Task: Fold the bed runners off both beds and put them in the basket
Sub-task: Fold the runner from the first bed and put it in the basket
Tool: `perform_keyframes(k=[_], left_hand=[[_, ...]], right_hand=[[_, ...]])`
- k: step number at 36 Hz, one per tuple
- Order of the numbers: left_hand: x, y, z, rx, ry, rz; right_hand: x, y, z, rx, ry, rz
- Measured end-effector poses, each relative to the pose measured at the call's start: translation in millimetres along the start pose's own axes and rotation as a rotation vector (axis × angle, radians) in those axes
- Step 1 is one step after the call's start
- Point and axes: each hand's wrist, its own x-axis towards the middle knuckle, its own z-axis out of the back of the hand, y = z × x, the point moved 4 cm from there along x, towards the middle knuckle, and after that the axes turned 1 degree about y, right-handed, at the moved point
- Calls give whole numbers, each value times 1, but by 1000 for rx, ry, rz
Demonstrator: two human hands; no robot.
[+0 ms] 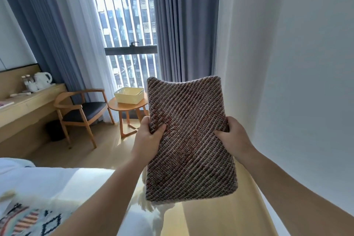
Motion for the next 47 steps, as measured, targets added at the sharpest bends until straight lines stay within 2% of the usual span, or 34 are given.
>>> perform_keyframes(k=[8,21,35,47], left_hand=[[111,39,-50,5,-16,40],[308,83,-118,40,-176,95],[468,171,-118,33,-232,123],[660,248,-64,-121,-219,106]], right_hand=[[138,-40,-17,21,57,20],[384,-68,-36,74,201,96],[554,-89,-128,77,283,108],[730,-67,-261,113,278,88]])
